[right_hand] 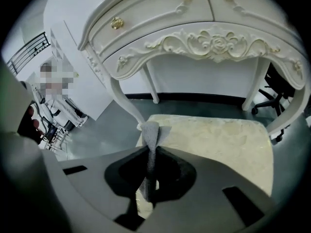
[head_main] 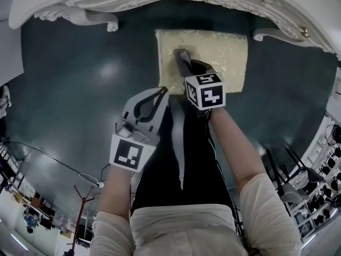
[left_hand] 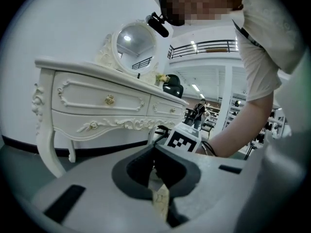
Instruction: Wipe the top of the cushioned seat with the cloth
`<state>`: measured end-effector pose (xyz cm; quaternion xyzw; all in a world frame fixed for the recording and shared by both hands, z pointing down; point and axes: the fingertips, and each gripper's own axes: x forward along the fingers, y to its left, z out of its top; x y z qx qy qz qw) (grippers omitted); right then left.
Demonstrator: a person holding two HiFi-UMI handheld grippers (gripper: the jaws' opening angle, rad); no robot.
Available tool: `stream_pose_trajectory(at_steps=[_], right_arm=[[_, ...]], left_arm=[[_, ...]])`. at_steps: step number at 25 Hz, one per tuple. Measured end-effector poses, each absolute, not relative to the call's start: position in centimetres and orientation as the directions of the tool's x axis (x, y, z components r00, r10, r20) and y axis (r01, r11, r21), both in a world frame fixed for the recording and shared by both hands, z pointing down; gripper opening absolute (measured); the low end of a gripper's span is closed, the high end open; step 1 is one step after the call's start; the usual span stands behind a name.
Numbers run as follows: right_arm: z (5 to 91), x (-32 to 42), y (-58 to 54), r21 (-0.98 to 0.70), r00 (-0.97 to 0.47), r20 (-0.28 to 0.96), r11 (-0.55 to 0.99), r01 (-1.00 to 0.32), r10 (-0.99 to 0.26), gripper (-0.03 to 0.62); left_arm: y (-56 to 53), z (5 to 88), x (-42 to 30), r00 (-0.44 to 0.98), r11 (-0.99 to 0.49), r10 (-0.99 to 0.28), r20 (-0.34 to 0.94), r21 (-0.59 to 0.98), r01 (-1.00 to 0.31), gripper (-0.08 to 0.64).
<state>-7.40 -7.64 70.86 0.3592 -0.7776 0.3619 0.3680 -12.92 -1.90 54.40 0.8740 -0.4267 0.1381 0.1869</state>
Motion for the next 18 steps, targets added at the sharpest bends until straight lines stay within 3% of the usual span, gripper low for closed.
stream_pose_trajectory(at_steps=[8,18], right_arm=[[73.2,-12.9,-5.7,-0.335,-0.498,0.828,0.484,-0.808,-0.257,0.031],[74.4,-13.1,-5.8,-0.335,-0.505,0.824,0.498,-0.800,-0.256,0.031]], left_arm=[[-0.7,56.6,-17.5,0.587,-0.549,-0.690,0.423,0.222,-0.806,0.002],[-1.1,57.7,-17.6,0.583,-0.541,-0.694,0.422,0.228,-0.810,0.002]])
